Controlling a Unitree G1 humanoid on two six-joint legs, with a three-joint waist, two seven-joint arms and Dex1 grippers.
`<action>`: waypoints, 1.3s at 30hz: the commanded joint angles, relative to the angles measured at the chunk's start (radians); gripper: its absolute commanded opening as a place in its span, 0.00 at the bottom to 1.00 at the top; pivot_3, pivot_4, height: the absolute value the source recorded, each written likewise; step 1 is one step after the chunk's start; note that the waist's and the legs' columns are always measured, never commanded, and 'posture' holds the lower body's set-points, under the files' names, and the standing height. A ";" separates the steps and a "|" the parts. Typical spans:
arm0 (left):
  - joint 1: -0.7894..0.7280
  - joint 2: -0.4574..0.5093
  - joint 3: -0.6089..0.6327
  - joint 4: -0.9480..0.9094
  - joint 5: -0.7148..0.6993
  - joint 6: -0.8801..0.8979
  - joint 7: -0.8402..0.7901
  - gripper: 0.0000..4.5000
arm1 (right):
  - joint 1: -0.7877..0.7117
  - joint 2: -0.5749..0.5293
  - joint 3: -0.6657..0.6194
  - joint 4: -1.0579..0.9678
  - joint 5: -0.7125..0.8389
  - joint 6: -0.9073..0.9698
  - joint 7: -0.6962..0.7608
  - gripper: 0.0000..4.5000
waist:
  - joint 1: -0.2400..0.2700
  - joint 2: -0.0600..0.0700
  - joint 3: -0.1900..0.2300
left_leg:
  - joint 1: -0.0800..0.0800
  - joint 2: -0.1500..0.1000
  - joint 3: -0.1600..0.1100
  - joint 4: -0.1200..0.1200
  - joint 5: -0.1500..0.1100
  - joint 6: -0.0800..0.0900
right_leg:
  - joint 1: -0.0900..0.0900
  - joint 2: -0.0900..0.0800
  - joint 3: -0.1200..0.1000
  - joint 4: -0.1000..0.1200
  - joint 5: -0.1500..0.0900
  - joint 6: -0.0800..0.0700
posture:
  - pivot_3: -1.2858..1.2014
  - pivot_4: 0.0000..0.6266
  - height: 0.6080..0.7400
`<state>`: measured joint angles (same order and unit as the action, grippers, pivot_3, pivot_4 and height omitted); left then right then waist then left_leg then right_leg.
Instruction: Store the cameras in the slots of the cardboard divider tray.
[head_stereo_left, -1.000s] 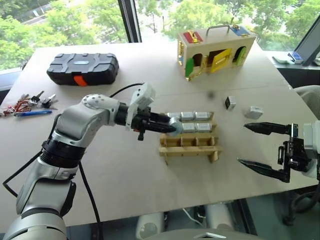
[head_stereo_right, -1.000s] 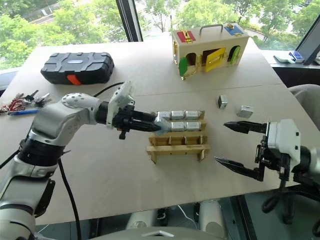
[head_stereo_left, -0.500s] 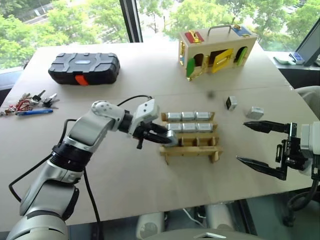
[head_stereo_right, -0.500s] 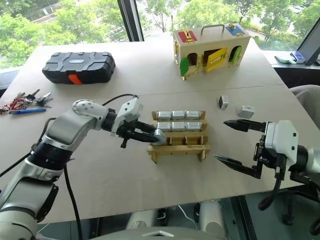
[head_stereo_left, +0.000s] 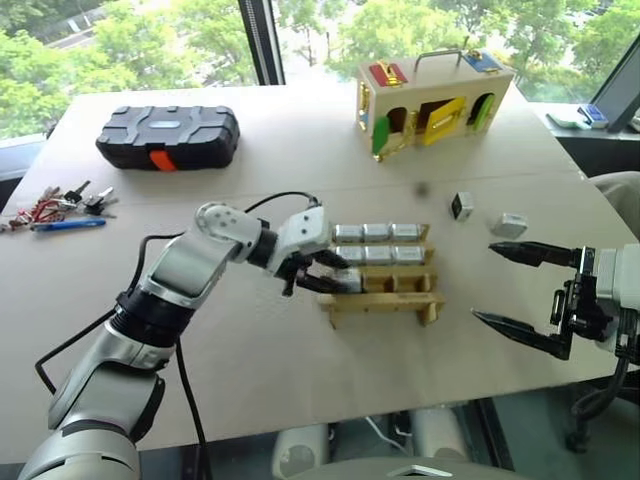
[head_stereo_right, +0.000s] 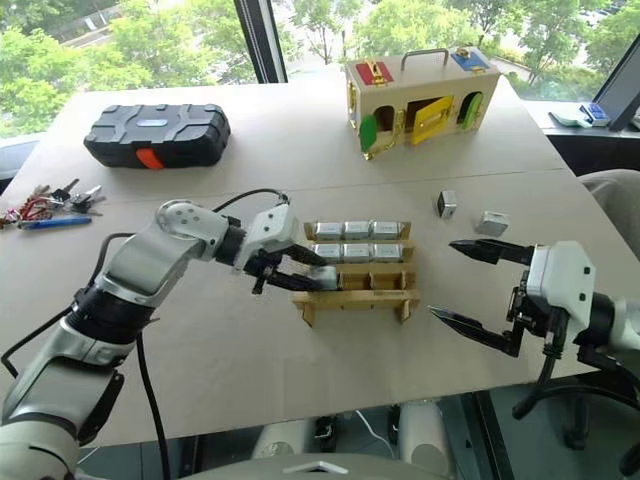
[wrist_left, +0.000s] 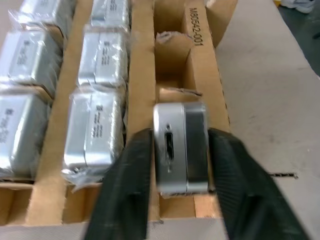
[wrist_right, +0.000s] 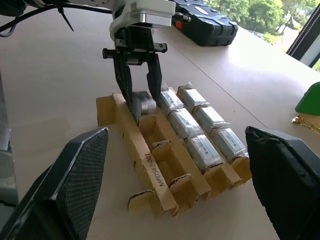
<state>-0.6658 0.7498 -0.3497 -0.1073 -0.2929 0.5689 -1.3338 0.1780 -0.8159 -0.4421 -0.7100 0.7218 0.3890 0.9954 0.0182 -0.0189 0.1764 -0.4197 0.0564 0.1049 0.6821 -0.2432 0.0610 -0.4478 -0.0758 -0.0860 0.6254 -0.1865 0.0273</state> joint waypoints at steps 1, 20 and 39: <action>-0.022 0.006 0.127 -0.085 -0.137 0.153 0.018 0.87 | 0.003 0.007 -0.043 -0.025 0.012 0.020 -0.073 0.97 | 0.000 0.000 0.000 | 0.000 0.000 0.000 0.000 0.000 0.000 | 0.000 0.000 0.000 0.000 0.000 0.000 | 0.52 0.24 1.00; 0.513 -0.064 0.657 -0.055 -0.394 -0.112 0.006 0.87 | -0.527 -0.101 0.394 0.804 -0.466 -0.052 -0.081 0.97 | 0.006 0.001 0.000 | 0.000 0.000 0.001 0.001 -0.001 0.001 | 0.000 -0.003 -0.001 0.001 0.000 -0.001 | 0.52 0.24 1.00; 0.655 -0.017 0.691 -0.232 -0.503 -0.077 0.082 0.87 | -0.914 -0.005 0.501 1.507 -0.662 -0.410 0.082 0.97 | -0.024 0.002 0.000 | 0.001 0.000 0.005 0.001 -0.001 0.002 | -0.001 -0.002 0.002 0.001 0.002 -0.004 | 0.52 0.24 1.00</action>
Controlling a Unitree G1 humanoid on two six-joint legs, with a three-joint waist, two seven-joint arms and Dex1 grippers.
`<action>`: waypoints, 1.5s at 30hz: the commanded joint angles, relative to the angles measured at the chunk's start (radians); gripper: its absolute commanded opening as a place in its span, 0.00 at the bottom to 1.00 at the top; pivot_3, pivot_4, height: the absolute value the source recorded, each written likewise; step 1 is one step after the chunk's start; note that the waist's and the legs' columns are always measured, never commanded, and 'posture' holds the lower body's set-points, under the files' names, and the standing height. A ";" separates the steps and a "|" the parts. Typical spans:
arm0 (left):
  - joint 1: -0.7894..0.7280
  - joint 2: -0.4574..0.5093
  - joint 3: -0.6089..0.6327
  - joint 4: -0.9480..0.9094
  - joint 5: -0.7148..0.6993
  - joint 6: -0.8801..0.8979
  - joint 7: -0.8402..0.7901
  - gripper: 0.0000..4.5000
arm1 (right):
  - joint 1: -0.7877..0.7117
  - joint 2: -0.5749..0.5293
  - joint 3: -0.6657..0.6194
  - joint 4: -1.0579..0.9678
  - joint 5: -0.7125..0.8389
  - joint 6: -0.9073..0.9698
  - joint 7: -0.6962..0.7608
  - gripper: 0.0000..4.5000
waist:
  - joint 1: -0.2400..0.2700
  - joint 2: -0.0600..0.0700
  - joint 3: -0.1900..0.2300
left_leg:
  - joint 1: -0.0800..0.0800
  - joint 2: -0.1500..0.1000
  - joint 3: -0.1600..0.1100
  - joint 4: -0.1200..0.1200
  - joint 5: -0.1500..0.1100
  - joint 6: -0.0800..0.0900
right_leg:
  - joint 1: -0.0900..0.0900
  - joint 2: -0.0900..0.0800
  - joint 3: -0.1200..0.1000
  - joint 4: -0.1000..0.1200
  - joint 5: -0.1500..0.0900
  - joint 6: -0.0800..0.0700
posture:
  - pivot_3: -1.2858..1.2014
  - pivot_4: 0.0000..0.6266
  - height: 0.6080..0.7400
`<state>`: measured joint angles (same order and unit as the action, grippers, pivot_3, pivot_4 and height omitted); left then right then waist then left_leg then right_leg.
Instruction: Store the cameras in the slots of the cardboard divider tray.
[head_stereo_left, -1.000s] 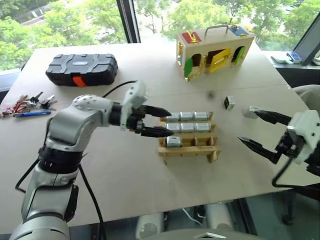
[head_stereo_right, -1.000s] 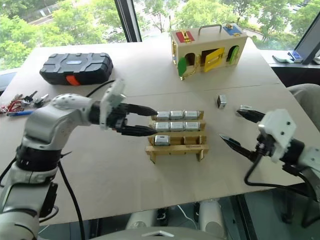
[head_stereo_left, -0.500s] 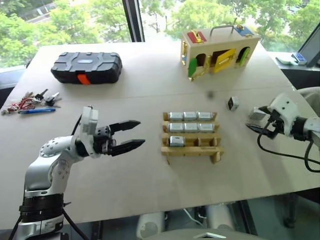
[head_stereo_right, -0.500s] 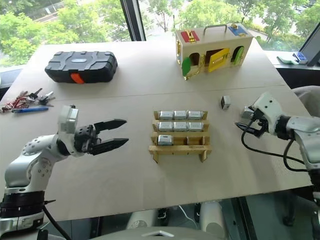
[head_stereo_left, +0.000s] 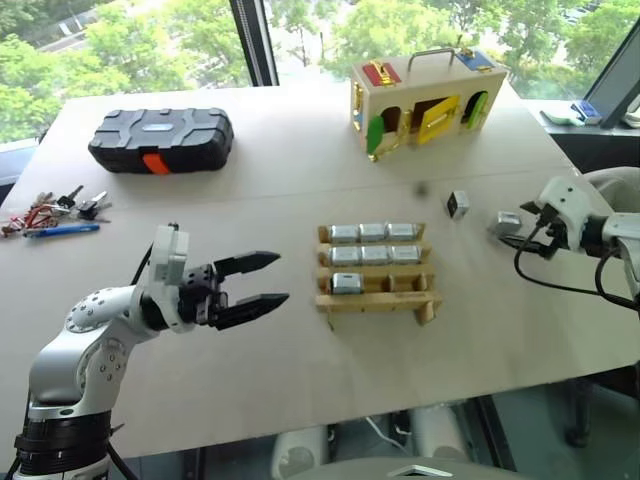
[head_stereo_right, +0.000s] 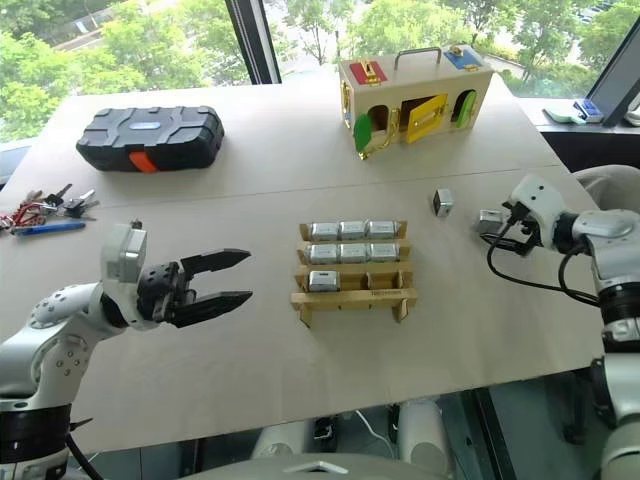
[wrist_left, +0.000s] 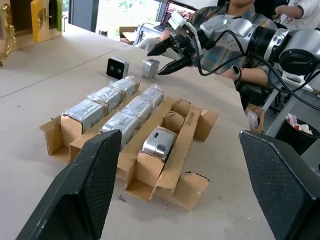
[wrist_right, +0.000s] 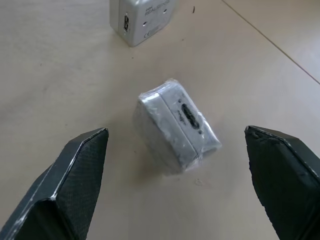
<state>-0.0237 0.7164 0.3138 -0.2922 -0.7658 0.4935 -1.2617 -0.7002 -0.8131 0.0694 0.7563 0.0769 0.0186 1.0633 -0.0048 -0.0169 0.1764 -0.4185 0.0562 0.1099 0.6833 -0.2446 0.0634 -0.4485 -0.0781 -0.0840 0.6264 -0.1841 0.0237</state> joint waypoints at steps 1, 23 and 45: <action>0.018 0.019 0.030 -0.053 -0.033 -0.002 0.011 0.87 | -0.046 -0.003 -0.011 0.056 -0.019 -0.046 0.016 0.97 | -0.002 0.000 0.000 | 0.000 0.000 0.000 0.000 0.000 0.000 | 0.000 0.000 0.000 0.000 0.000 0.000 | 0.52 0.24 1.00; 0.037 0.025 -0.009 -0.015 -0.011 -0.053 0.002 0.88 | 0.162 -0.030 -0.131 -0.604 0.166 0.285 0.040 0.32 | -0.007 0.004 0.002 | 0.001 0.001 0.001 -0.001 0.000 0.000 | -0.001 -0.001 0.001 0.000 0.000 0.000 | 0.52 0.24 1.00; 0.040 0.023 -0.035 -0.027 -0.017 -0.054 0.010 0.88 | 0.414 -0.014 -0.273 -0.914 0.147 0.770 -0.337 0.91 | 0.009 0.004 0.002 | 0.000 0.000 0.001 -0.001 -0.003 -0.004 | -0.001 -0.002 0.000 0.000 -0.002 0.003 | 0.52 0.24 1.00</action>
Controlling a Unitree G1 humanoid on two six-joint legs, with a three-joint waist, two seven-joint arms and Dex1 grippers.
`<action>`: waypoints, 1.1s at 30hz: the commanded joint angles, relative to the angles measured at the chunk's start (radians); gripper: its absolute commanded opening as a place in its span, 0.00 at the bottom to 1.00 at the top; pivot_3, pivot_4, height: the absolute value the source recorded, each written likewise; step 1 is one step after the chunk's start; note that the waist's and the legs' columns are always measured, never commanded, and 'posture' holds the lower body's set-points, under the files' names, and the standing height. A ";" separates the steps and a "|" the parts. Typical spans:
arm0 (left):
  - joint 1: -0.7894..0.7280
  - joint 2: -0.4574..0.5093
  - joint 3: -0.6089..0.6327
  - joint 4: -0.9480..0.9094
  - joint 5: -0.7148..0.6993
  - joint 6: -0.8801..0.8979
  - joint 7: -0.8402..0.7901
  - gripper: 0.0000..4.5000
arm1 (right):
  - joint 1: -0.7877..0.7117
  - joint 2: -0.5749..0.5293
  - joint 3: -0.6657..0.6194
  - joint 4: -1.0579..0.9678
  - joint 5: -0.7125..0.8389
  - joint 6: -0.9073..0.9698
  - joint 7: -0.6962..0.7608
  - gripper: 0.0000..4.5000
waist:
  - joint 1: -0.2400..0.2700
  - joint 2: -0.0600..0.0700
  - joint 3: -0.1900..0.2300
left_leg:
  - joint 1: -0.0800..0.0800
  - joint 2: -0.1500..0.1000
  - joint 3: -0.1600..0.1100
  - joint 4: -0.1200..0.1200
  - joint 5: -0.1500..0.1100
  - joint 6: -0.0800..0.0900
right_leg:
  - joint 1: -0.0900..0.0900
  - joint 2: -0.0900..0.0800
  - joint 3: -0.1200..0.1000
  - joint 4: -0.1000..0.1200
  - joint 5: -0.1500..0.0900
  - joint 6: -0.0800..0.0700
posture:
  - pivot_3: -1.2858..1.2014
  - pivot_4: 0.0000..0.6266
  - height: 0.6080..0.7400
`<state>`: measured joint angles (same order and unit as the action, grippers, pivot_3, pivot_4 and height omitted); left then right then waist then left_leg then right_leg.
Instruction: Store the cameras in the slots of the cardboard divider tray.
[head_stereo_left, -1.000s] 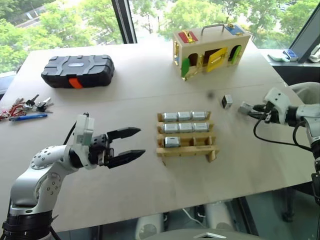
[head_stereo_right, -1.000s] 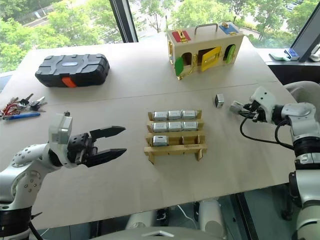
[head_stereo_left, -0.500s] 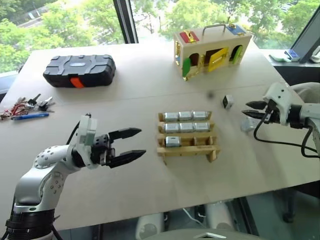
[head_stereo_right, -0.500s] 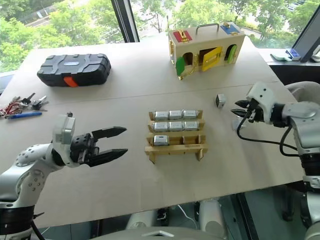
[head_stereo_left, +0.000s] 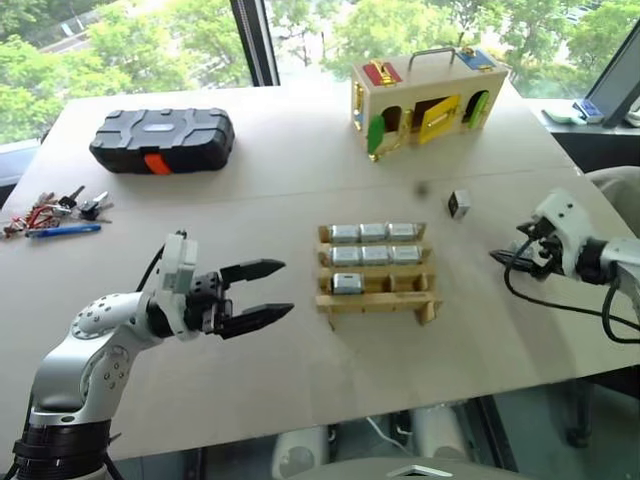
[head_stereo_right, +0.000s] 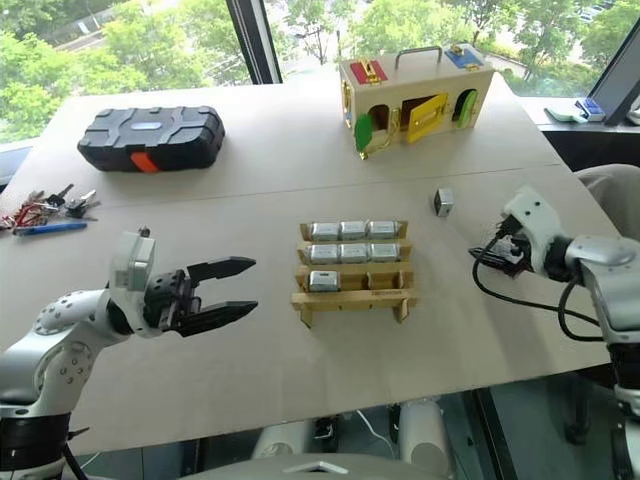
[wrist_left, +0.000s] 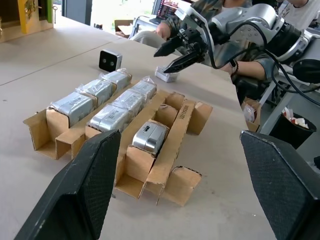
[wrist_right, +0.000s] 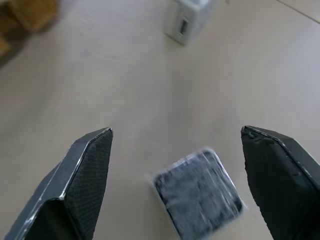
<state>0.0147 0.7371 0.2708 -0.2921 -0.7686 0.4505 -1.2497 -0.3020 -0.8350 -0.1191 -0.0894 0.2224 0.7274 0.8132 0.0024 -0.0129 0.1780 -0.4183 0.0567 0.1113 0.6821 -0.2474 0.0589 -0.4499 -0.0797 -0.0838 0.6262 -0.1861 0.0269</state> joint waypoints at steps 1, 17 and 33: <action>0.000 0.001 0.006 -0.026 -0.014 -0.010 -0.001 0.88 | 0.034 0.019 -0.099 -0.090 0.006 0.075 -0.109 0.91 | 0.003 0.000 0.000 | 0.000 0.000 0.000 0.000 0.000 0.000 | 0.000 0.000 0.000 0.000 0.000 0.000 | 0.52 0.24 1.00; -0.029 0.014 -0.008 -0.019 -0.024 0.005 -0.012 0.88 | 0.116 0.033 -0.049 0.031 -0.034 -0.199 -0.086 0.91 | 0.009 0.000 0.000 | 0.000 0.000 0.000 0.000 0.001 0.001 | 0.000 0.001 0.000 -0.001 0.000 0.001 | 0.52 0.24 1.00; -0.072 0.041 -0.003 -0.012 -0.038 -0.024 -0.079 0.88 | 0.055 0.020 -0.034 0.161 -0.016 -0.271 0.019 0.45 | 0.010 0.000 0.000 | 0.000 0.000 0.000 0.000 0.000 0.001 | 0.000 0.001 0.000 -0.001 0.000 0.001 | 0.52 0.24 1.00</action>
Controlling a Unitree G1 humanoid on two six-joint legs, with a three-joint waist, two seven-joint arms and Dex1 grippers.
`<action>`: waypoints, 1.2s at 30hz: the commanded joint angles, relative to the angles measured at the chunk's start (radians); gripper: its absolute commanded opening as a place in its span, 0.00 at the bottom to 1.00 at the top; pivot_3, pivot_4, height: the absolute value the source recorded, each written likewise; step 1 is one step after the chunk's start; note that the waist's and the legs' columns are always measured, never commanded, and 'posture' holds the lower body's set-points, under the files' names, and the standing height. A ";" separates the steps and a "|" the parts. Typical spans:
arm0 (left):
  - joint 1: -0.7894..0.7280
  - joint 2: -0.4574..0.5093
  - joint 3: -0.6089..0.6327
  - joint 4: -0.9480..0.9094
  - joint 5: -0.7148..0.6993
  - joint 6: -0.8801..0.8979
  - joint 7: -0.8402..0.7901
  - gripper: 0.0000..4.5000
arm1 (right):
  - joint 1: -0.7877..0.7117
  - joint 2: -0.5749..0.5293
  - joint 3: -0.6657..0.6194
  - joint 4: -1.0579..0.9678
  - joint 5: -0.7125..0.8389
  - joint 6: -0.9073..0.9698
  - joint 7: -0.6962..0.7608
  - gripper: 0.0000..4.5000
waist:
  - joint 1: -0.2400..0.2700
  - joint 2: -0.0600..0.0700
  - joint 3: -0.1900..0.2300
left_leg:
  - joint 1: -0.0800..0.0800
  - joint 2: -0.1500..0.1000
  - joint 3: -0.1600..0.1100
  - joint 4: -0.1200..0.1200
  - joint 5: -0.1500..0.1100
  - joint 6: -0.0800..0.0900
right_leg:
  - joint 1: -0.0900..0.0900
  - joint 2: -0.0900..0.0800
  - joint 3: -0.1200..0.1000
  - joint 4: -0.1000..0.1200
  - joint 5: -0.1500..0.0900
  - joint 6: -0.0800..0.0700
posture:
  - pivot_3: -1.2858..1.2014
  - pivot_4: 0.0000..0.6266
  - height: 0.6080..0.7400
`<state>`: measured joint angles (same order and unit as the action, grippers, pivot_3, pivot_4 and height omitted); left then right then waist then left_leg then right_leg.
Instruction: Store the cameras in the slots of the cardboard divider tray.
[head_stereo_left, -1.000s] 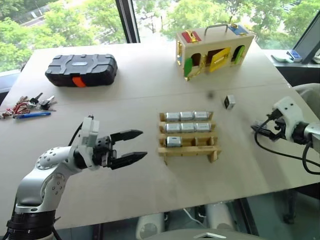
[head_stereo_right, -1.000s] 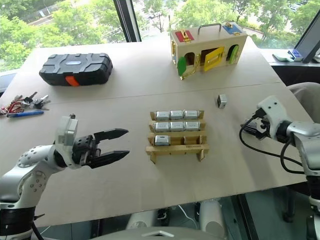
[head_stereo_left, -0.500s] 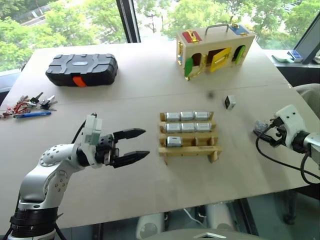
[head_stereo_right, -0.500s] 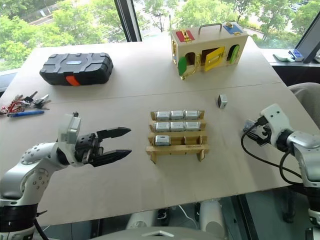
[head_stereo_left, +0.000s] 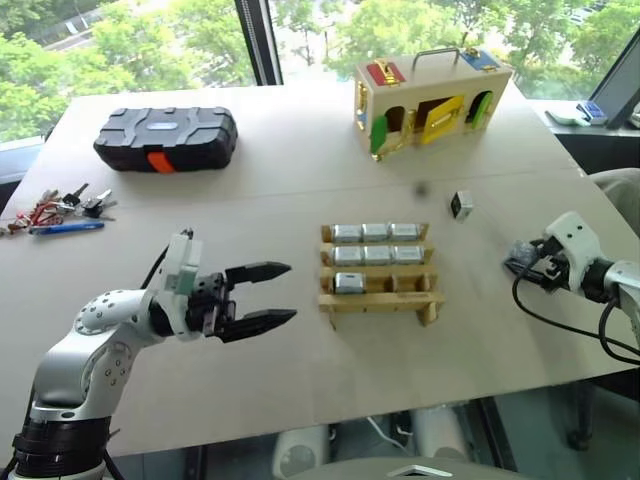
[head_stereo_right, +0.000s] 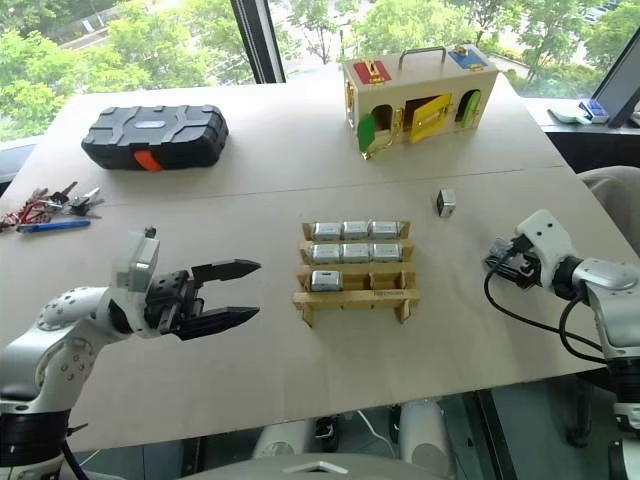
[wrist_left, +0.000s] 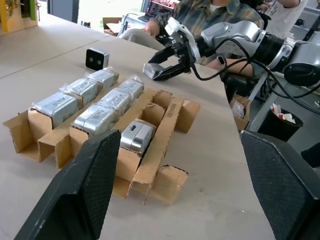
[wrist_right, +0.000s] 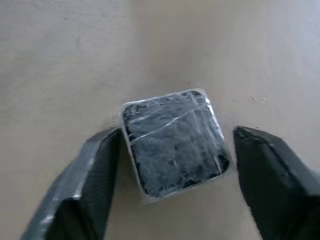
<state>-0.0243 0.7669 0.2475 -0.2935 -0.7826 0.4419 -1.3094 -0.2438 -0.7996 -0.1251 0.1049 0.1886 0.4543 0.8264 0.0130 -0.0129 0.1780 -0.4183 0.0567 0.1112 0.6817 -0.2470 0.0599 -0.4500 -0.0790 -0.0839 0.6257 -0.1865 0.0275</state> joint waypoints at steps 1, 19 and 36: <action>-0.048 0.009 0.014 -0.007 -0.026 -0.012 -0.019 0.88 | 0.003 -0.015 -0.033 -0.052 0.024 0.012 0.004 0.43 | 0.000 0.000 0.000 | 0.000 0.000 0.000 0.000 0.000 -0.001 | 0.000 0.000 0.000 0.000 0.000 0.000 | 0.52 0.24 1.00; -0.587 -0.256 -0.126 0.091 -0.472 0.713 0.789 0.88 | -0.174 0.050 0.301 -0.706 -0.266 -0.100 -0.144 0.43 | 0.002 -0.002 0.001 | 0.000 -0.001 -0.002 0.000 0.002 0.003 | 0.001 0.003 0.001 0.000 0.001 0.001 | 0.52 0.24 1.00; -0.627 -0.339 -0.138 0.149 -0.371 0.676 0.813 0.76 | -0.268 0.169 0.389 -0.701 -0.341 -0.128 -0.124 0.43 | 0.001 -0.002 0.001 | 0.000 -0.003 -0.001 0.001 0.005 0.000 | 0.002 0.003 0.001 0.001 0.002 -0.003 | 0.52 0.24 1.00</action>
<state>-0.6272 0.4381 0.0972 -0.1328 -1.1528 1.1350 -0.4824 -0.5013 -0.6356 0.2758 -0.5693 -0.1492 0.3444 0.7015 0.0135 -0.0154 0.1791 -0.4184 0.0537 0.1100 0.6831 -0.2424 0.0596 -0.4481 -0.0756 -0.0826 0.6263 -0.1844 0.0248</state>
